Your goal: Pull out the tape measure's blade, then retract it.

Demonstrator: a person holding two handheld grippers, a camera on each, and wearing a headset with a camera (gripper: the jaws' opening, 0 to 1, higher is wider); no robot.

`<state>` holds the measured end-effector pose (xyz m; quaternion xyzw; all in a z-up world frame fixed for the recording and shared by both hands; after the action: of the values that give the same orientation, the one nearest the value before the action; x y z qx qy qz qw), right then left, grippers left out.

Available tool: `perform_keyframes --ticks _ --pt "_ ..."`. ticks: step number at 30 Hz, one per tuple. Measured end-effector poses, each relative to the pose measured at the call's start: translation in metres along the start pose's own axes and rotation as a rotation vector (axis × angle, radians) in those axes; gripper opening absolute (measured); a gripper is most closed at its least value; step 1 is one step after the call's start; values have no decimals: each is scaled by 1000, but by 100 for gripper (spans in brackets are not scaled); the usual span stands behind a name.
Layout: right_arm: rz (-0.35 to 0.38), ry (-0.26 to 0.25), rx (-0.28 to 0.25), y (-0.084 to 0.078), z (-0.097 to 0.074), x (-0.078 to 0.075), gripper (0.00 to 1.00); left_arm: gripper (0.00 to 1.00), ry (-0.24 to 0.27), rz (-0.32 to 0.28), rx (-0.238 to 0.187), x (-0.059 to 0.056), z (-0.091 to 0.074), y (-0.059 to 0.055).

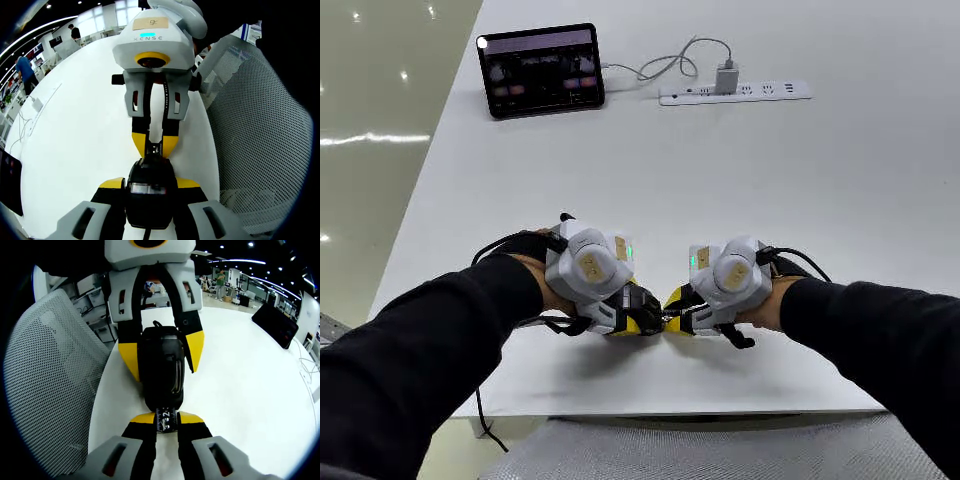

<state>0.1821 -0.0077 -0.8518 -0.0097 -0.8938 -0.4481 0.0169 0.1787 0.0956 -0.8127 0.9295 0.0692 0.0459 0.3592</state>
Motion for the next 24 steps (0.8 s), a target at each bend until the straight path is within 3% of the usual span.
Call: perform_keyframes --ticks 24 --pt "-5 -7 6 -4 -10 0 11 32 11 -8 9 -1 -1 -1"
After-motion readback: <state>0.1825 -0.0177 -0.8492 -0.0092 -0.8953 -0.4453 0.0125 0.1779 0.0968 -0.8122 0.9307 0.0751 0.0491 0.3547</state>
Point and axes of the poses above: the centre of the closed fingertips' face, and the gripper's own axes: z roughly forward along the fingers, x roughly to its left, y roughly out of its top, the point moved 7 cm from there along -z, roughly backward along the fingers, and after that the axes turned 10 degrees about -x, right-handed, at the moved point
